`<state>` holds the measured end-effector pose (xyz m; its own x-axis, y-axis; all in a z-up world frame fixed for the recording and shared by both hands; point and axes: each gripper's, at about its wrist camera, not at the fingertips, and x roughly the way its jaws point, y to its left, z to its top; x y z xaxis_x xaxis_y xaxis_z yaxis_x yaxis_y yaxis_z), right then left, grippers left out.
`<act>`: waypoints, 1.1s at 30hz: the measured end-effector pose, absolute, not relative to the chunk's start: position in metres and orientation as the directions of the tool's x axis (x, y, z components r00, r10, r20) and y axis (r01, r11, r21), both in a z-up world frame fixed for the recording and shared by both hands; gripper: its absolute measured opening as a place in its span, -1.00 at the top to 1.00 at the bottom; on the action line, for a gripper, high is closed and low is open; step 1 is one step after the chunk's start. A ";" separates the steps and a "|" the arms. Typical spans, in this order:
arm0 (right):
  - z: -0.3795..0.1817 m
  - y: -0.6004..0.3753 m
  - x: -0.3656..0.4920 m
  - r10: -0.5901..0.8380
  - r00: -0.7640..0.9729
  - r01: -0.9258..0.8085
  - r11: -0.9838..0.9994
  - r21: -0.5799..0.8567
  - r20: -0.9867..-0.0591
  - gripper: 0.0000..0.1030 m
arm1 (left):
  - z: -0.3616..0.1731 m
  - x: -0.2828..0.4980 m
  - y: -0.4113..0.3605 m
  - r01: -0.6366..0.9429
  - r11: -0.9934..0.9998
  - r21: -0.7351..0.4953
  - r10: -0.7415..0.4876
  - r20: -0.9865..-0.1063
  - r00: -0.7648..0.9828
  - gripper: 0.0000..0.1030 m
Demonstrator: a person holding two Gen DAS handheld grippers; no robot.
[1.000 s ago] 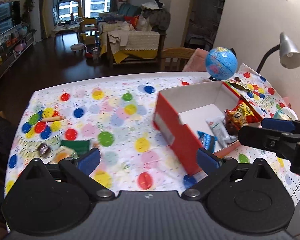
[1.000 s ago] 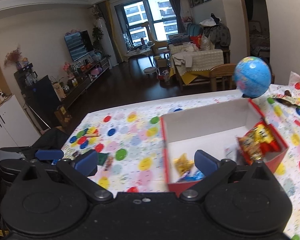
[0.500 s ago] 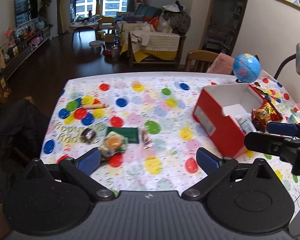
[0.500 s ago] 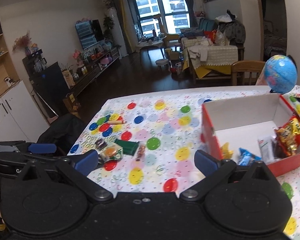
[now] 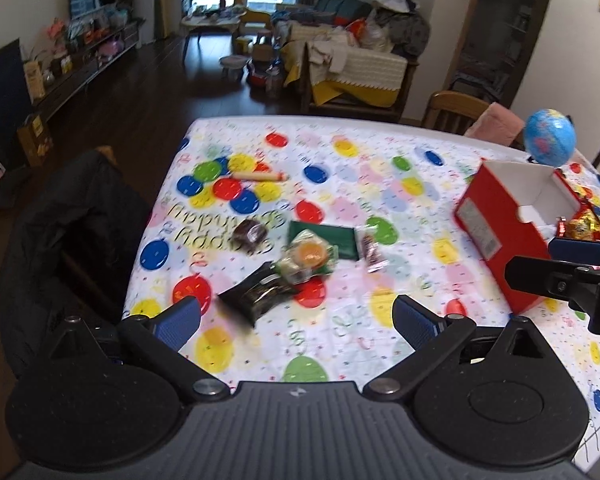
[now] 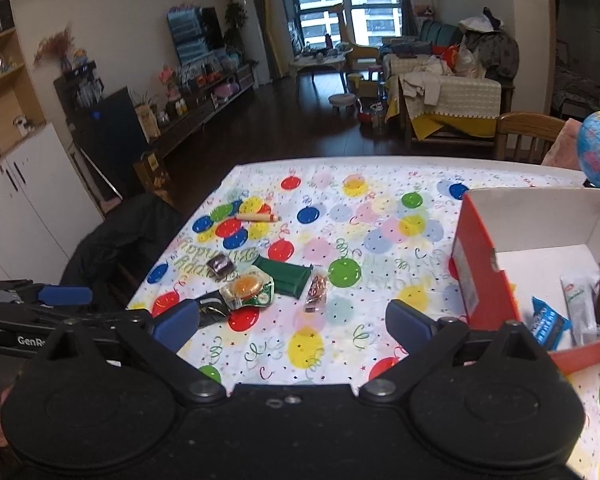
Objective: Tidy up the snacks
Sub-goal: 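Grasp the black packet with left tool while right tool grasps clear-wrapped brown candy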
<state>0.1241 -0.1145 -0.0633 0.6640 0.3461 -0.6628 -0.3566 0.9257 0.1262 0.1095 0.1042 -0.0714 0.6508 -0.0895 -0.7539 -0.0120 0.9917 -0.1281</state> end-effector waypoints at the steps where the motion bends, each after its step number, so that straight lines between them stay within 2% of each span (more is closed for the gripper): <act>1: -0.068 -0.112 0.128 0.346 0.655 -0.361 0.924 0.123 -0.671 -0.93 | -0.075 0.112 0.107 -0.021 0.992 -0.128 -0.085 -0.760 0.644 -0.99; 11: -0.111 -0.096 0.182 0.338 0.562 -0.388 0.914 0.120 -0.755 -0.88 | -0.115 0.149 0.122 -0.070 0.994 -0.089 -0.033 -0.819 0.573 -0.99; 17: -0.136 -0.087 0.218 0.314 0.521 -0.409 0.908 0.091 -0.794 -0.51 | -0.132 0.174 0.121 -0.068 0.996 -0.054 -0.009 -0.840 0.542 -0.98; 25: -0.166 -0.077 0.256 0.287 0.483 -0.424 0.903 0.065 -0.827 -0.41 | -0.158 0.202 0.117 -0.033 0.999 0.000 0.017 -0.859 0.511 -0.97; 29: -0.180 -0.072 0.269 0.280 0.459 -0.434 0.899 0.062 -0.843 -0.23 | -0.168 0.211 0.113 0.018 0.999 0.026 0.014 -0.868 0.496 -0.86; 33: -0.191 -0.066 0.277 0.272 0.444 -0.444 0.894 0.054 -0.854 -0.09 | -0.175 0.218 0.109 0.064 0.996 0.054 0.016 -0.872 0.490 -0.85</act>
